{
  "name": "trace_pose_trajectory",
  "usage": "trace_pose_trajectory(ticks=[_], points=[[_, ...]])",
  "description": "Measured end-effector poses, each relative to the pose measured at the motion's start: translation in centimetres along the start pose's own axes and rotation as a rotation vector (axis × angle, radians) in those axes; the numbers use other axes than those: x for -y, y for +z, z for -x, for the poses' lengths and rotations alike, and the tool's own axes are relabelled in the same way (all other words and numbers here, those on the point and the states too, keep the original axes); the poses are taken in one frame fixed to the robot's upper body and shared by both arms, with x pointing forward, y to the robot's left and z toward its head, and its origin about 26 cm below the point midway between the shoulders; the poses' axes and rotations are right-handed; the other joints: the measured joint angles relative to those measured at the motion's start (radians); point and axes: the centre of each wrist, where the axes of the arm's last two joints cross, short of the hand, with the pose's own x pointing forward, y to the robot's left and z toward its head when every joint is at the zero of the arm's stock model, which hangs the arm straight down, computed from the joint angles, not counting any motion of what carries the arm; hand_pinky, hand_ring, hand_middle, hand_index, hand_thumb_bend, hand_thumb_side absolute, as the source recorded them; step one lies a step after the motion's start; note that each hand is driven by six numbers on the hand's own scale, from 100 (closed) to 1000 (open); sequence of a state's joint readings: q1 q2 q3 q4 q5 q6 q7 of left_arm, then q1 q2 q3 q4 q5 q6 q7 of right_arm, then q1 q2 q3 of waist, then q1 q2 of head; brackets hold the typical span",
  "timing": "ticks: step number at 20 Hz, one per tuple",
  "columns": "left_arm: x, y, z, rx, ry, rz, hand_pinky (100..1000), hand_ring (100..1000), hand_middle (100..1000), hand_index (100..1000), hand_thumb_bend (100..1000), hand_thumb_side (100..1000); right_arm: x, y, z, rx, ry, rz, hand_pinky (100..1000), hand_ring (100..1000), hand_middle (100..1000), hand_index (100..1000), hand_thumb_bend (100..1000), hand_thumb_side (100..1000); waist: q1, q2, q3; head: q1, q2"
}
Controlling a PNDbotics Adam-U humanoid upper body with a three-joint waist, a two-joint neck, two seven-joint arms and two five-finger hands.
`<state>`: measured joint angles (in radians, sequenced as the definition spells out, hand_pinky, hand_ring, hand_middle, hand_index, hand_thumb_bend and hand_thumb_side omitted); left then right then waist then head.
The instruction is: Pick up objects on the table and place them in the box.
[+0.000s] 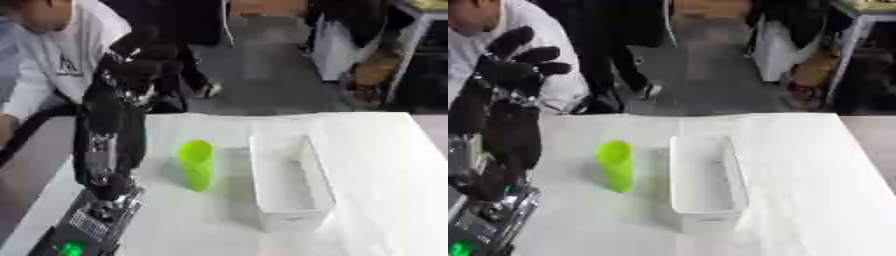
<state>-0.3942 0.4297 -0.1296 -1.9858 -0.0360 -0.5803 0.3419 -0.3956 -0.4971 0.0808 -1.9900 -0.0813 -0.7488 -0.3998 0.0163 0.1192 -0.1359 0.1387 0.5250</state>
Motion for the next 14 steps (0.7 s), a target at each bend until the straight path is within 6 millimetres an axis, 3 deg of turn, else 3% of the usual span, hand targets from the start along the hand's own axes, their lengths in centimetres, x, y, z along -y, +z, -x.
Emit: trace_pose_trajectory(ticks=[4,9,13,14], points=[[0.0,0.1,0.0,-0.001,0.0,0.0,709,740,841,729,101,865,-0.4,-0.1,0.1,-0.012,-0.075,0.036,152,323,403,715,188,489,0.002,0.0,-0.003,-0.06,0.055],[0.0,0.2,0.0,-0.006,-0.004,0.004,709,740,842,724,101,866,-0.9,0.2,0.1,-0.07,-0.178,0.069,176,352,481,711,139,500,0.008,0.0,-0.014,-0.114,0.116],[0.0,0.7,0.0,-0.028,-0.009,0.02,710,737,841,728,101,873,-2.2,0.1,0.2,-0.133,-0.34,0.015,173,344,465,670,208,431,0.009,0.002,-0.028,-0.115,0.147],[-0.1,0.8,0.0,-0.039,-0.017,0.031,709,737,843,730,102,879,-2.3,0.1,0.2,-0.135,-0.377,-0.008,183,348,469,663,185,449,0.009,0.002,-0.032,-0.102,0.147]])
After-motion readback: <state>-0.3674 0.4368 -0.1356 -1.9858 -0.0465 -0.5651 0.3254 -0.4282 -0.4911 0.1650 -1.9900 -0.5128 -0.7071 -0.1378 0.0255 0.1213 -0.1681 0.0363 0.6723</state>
